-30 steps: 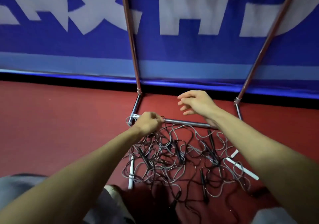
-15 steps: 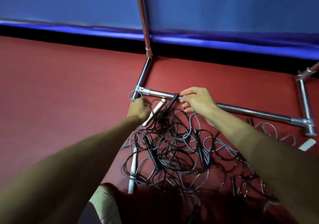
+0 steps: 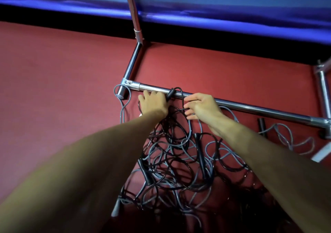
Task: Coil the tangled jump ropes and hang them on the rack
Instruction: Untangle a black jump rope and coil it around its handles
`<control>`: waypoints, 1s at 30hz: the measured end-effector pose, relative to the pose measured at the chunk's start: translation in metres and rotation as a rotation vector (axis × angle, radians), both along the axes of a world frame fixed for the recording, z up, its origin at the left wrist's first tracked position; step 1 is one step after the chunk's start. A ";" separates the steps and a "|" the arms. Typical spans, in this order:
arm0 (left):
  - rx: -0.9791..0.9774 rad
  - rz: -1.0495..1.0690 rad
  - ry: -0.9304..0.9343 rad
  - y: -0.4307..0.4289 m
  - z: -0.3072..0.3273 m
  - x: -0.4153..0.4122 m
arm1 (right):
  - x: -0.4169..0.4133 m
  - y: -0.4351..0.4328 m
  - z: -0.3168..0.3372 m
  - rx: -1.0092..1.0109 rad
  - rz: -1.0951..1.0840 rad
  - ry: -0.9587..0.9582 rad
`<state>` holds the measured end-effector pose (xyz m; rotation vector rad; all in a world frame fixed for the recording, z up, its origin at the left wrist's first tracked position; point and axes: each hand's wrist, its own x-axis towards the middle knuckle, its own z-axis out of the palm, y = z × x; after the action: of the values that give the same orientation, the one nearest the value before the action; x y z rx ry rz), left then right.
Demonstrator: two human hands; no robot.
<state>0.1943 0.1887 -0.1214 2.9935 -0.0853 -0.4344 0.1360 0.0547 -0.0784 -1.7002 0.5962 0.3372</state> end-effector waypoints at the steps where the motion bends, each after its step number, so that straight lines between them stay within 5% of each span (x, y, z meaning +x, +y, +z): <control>1: 0.012 -0.011 -0.020 0.001 0.004 -0.001 | -0.002 -0.003 0.002 -0.005 0.001 -0.004; 8: -0.173 -0.229 -0.049 0.003 0.072 -0.028 | -0.023 -0.018 0.052 -0.154 -0.010 -0.104; 14: -0.681 -0.220 0.174 -0.010 0.156 -0.090 | -0.047 -0.032 0.128 -0.399 0.033 -0.217; 17: -0.736 -0.275 0.090 -0.008 0.202 -0.113 | -0.066 -0.041 0.169 -0.423 0.060 -0.221; 24: -0.839 -0.505 -0.100 -0.009 0.349 -0.168 | -0.135 -0.047 0.286 -0.163 0.023 -0.324; 30: -1.129 -0.486 -0.035 0.002 0.409 -0.234 | -0.212 -0.034 0.359 0.067 0.094 -0.454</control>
<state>-0.0400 0.1902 0.2871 1.8376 -0.7736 -0.2359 -0.0758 0.0207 0.2801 -1.6708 0.1693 0.0299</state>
